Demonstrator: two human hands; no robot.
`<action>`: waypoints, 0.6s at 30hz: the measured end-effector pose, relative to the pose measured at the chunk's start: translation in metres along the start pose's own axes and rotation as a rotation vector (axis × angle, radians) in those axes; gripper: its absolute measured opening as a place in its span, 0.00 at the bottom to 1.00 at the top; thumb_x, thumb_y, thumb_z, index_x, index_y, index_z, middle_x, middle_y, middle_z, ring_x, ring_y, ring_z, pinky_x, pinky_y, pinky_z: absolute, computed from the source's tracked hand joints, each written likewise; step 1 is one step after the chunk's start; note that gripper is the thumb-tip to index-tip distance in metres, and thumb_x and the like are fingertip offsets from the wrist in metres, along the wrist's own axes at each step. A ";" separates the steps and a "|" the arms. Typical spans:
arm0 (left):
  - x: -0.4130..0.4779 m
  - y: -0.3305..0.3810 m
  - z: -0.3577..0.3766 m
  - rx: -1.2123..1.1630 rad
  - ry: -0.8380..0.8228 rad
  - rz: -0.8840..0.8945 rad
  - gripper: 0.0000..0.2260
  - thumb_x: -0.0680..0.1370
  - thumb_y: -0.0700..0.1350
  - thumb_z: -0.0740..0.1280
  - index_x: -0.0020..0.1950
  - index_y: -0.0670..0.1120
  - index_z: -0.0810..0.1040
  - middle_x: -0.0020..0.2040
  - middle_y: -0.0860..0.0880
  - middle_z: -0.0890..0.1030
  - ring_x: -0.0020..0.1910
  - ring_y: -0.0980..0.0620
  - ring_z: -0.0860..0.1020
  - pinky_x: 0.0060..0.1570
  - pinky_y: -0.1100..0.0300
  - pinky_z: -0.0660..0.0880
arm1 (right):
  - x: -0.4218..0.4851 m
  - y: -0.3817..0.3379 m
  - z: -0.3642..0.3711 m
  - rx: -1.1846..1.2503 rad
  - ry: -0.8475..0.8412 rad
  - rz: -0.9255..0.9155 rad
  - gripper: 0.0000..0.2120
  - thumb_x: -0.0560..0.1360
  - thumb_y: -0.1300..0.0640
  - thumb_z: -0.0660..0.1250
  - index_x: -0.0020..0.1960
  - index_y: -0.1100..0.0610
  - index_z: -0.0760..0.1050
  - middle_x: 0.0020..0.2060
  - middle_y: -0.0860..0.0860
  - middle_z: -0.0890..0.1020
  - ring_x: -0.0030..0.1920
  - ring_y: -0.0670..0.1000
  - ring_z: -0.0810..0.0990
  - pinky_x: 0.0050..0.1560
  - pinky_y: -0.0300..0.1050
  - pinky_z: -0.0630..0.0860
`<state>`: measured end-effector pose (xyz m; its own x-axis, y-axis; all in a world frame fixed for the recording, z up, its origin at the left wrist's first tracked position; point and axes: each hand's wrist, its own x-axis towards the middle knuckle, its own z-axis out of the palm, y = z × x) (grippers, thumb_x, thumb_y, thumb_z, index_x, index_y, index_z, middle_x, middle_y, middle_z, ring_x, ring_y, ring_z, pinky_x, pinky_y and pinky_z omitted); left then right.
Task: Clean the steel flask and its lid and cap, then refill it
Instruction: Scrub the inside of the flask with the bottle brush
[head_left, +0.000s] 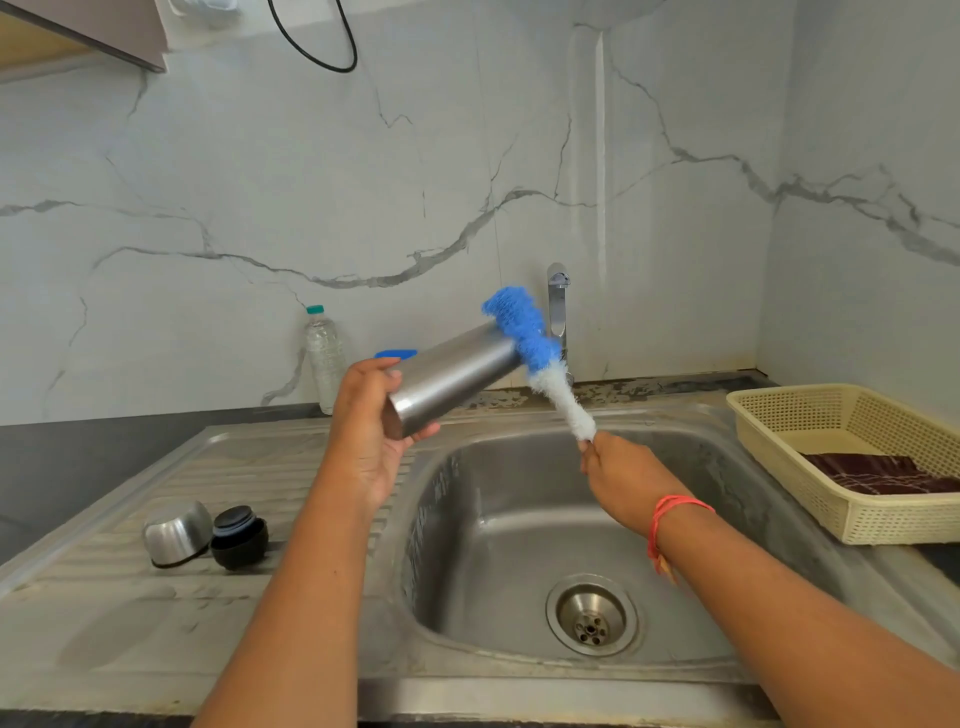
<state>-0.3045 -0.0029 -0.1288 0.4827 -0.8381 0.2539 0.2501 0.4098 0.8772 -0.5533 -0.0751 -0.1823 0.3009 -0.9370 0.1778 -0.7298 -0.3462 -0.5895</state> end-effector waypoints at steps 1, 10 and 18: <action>-0.003 -0.001 0.004 0.042 -0.029 0.010 0.06 0.75 0.45 0.68 0.51 0.52 0.78 0.56 0.45 0.80 0.51 0.45 0.81 0.38 0.52 0.82 | 0.003 -0.002 0.000 0.000 0.021 -0.003 0.15 0.86 0.50 0.50 0.49 0.55 0.72 0.42 0.53 0.79 0.39 0.52 0.76 0.41 0.46 0.69; -0.003 -0.008 0.007 -0.036 -0.068 -0.061 0.10 0.79 0.36 0.71 0.43 0.46 0.72 0.44 0.47 0.79 0.47 0.51 0.83 0.47 0.42 0.84 | 0.002 0.010 -0.006 0.003 0.060 0.014 0.17 0.86 0.50 0.52 0.50 0.57 0.75 0.43 0.54 0.81 0.42 0.55 0.78 0.44 0.49 0.73; 0.000 -0.014 0.001 -0.081 -0.095 -0.076 0.13 0.78 0.31 0.69 0.59 0.46 0.79 0.59 0.43 0.74 0.62 0.42 0.77 0.53 0.35 0.82 | -0.001 0.008 -0.006 0.040 0.055 -0.012 0.16 0.85 0.50 0.54 0.53 0.56 0.79 0.40 0.53 0.81 0.40 0.54 0.78 0.43 0.48 0.74</action>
<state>-0.3088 -0.0093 -0.1401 0.3789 -0.8966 0.2293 0.3516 0.3687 0.8605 -0.5629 -0.0767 -0.1825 0.2742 -0.9344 0.2274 -0.7010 -0.3561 -0.6179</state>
